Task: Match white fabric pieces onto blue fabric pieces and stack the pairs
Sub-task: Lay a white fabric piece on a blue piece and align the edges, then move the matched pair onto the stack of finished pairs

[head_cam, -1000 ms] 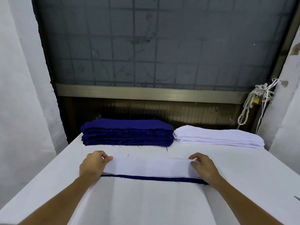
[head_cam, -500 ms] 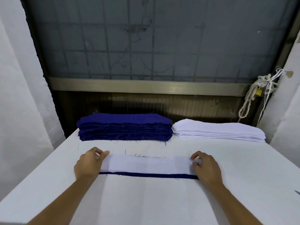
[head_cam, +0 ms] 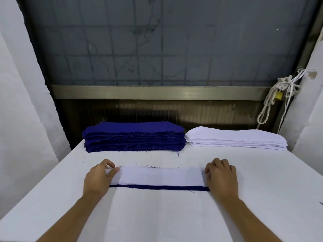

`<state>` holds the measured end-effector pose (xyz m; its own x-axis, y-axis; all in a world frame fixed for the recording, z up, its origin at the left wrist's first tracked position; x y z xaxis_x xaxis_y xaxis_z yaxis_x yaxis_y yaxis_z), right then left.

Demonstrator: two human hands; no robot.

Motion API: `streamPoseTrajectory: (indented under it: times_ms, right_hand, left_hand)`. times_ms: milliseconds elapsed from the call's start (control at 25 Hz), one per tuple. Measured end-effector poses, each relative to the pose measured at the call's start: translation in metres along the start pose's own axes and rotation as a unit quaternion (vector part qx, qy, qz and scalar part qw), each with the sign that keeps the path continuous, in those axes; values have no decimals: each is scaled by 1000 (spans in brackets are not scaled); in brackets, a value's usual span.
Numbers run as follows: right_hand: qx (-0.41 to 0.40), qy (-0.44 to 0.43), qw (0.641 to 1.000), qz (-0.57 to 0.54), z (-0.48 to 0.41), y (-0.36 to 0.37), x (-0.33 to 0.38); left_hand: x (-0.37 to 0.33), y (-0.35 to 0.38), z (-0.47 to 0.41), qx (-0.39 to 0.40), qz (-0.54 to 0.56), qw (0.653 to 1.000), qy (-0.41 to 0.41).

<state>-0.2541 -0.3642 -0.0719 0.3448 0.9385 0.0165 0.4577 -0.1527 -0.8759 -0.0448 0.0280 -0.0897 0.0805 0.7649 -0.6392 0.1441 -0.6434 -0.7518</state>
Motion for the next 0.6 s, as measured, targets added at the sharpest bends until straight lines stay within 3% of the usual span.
streamPoseTrajectory:
  times_ms: [160, 280, 440, 600]
  right_hand:
    - [24, 0, 999, 38, -8, 3, 1]
    - [24, -9, 999, 38, -34, -5, 14]
    - [1, -18, 999, -44, -101, -21, 48]
    - [3, -20, 988, -150, -167, -22, 79]
  left_hand:
    - [-2, -6, 2, -4, 28, 1000, -6]
    - [-24, -21, -13, -33, 34, 998, 41]
    - [-77, -55, -72, -74, 63, 990, 101]
    - [-109, -58, -133, -31, -54, 993, 99]
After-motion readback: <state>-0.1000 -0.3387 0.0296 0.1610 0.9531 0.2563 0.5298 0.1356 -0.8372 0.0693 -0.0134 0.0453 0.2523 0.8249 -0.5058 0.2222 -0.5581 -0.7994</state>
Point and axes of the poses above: each hand's wrist, its own z-axis away from the middle knuckle, its own y-axis out of the palm, x = y × z, the point moved 8 cm from there along -z, towards the middle knuckle, and after that the axes turned 10 degrees about -y, right-handed, at the moved point
